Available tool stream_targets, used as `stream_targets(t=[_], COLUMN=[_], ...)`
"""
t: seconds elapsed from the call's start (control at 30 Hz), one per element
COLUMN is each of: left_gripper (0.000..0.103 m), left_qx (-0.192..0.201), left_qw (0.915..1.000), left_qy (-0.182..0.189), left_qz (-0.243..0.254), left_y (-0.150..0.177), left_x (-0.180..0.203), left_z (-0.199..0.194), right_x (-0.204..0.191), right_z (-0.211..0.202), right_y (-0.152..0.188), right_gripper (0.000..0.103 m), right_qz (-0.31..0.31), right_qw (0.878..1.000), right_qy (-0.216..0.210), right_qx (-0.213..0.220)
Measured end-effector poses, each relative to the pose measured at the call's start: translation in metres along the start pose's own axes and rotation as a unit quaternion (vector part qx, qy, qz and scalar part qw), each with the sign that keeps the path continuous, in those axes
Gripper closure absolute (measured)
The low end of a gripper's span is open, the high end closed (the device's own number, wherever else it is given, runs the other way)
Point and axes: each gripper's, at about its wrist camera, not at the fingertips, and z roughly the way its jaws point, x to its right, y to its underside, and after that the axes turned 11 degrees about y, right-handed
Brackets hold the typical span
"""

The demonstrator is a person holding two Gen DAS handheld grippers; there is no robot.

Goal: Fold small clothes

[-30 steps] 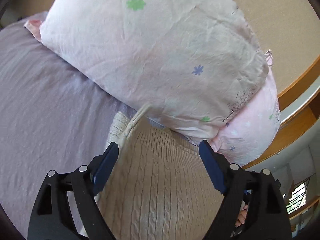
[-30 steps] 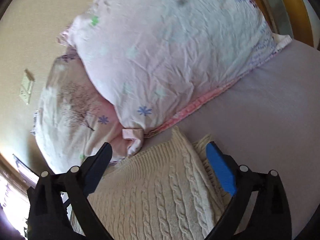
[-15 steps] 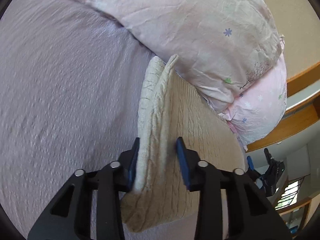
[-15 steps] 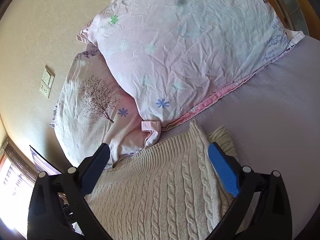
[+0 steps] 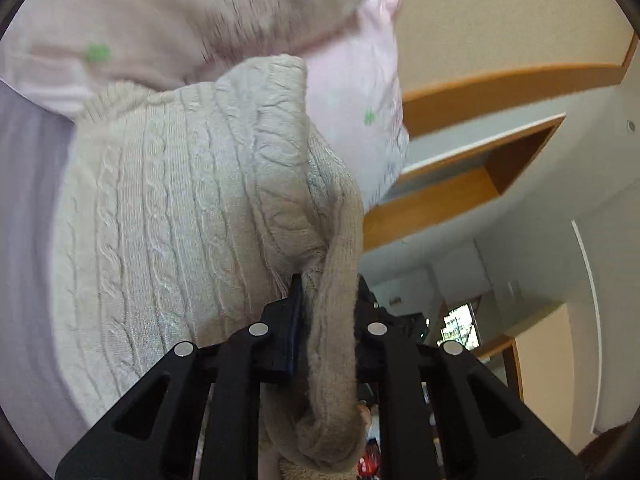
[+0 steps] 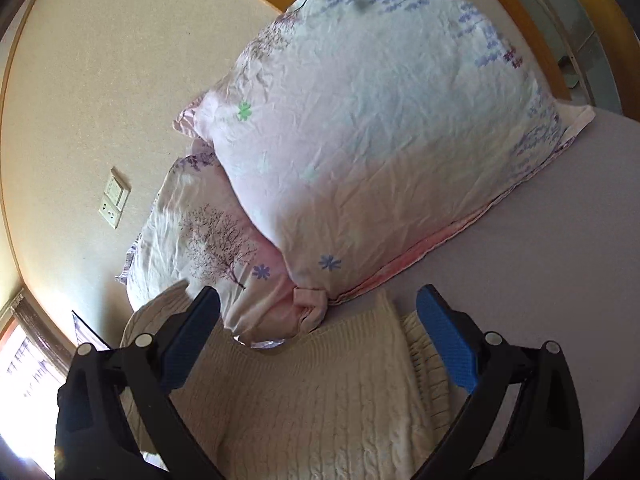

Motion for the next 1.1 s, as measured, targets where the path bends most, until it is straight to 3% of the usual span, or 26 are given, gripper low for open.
stream_targets(t=[0.1, 0.17, 0.2, 0.23, 0.27, 0.33, 0.43, 0.5, 0.57, 0.6, 0.63, 0.7, 0.77, 0.8, 0.9, 1.0, 1.07, 1.1], left_gripper=[0.087, 0.087, 0.086, 0.075, 0.048, 0.027, 0.027, 0.027, 0.027, 0.027, 0.027, 0.027, 0.027, 0.027, 0.025, 0.022, 0.022, 0.022], left_qx=[-0.084, -0.105, -0.102, -0.091, -0.072, -0.023, 0.011, 0.013, -0.001, -0.007, -0.010, -0.013, -0.019, -0.022, -0.028, -0.032, -0.035, -0.035], left_qw=[0.9944, 0.9893, 0.9911, 0.9942, 0.9965, 0.9976, 0.9844, 0.9735, 0.9684, 0.9680, 0.9686, 0.9683, 0.9670, 0.9662, 0.9647, 0.9654, 0.9650, 0.9657], left_qy=[0.011, 0.056, 0.061, 0.052, 0.037, -0.016, -0.144, -0.206, -0.237, -0.243, -0.243, -0.246, -0.250, -0.253, -0.257, -0.254, -0.256, -0.255], left_qz=[-0.062, -0.085, -0.060, -0.021, 0.016, 0.063, 0.100, 0.099, 0.076, 0.061, 0.050, 0.042, 0.043, 0.045, 0.052, 0.050, 0.044, 0.038], left_y=[0.013, 0.019, 0.019, 0.017, 0.014, 0.011, 0.005, 0.006, 0.009, 0.010, 0.011, 0.013, 0.014, 0.014, 0.011, 0.012, 0.012, 0.012], left_x=[-0.031, -0.033, -0.024, -0.011, 0.001, 0.015, 0.017, 0.006, -0.014, -0.024, -0.031, -0.045, -0.049, -0.050, -0.050, -0.055, -0.060, -0.062], left_z=[0.080, 0.092, 0.087, 0.076, 0.061, 0.026, -0.008, -0.020, -0.031, -0.033, -0.037, -0.033, -0.026, -0.023, -0.011, -0.001, 0.005, 0.007], right_x=[0.018, 0.028, 0.033, 0.035, 0.036, 0.033, 0.024, 0.022, 0.020, 0.020, 0.019, 0.018, 0.013, 0.009, 0.019, 0.035, 0.039, 0.038], right_z=[0.005, 0.009, 0.011, 0.013, 0.015, 0.021, 0.038, 0.049, 0.053, 0.051, 0.049, 0.053, 0.064, 0.063, 0.056, 0.064, 0.064, 0.061], right_y=[-0.007, -0.009, -0.009, -0.009, -0.009, -0.007, 0.004, 0.014, 0.019, 0.019, 0.019, 0.023, 0.031, 0.030, 0.014, 0.013, 0.013, 0.012], right_gripper=[0.005, 0.005, 0.005, 0.006, 0.007, 0.009, 0.009, 0.010, 0.023, 0.039, 0.047, 0.047, 0.059, 0.080, 0.091, 0.087, 0.061, 0.033], right_qz=[0.008, 0.013, 0.017, 0.021, 0.022, 0.014, -0.018, -0.029, -0.032, -0.035, -0.041, -0.052, -0.073, -0.087, -0.046, -0.016, -0.001, -0.006], right_qw=[1.000, 0.999, 0.999, 0.998, 0.997, 0.995, 0.989, 0.983, 0.981, 0.982, 0.982, 0.979, 0.972, 0.974, 0.985, 0.984, 0.980, 0.981], right_qy=[0.015, 0.016, 0.013, 0.006, -0.003, -0.011, 0.023, 0.035, 0.037, 0.038, 0.042, 0.052, 0.070, 0.086, 0.087, 0.081, 0.086, 0.092], right_qx=[-0.017, -0.035, -0.046, -0.057, -0.070, -0.097, -0.142, -0.177, -0.188, -0.183, -0.177, -0.188, -0.211, -0.191, -0.139, -0.160, -0.177, -0.174])
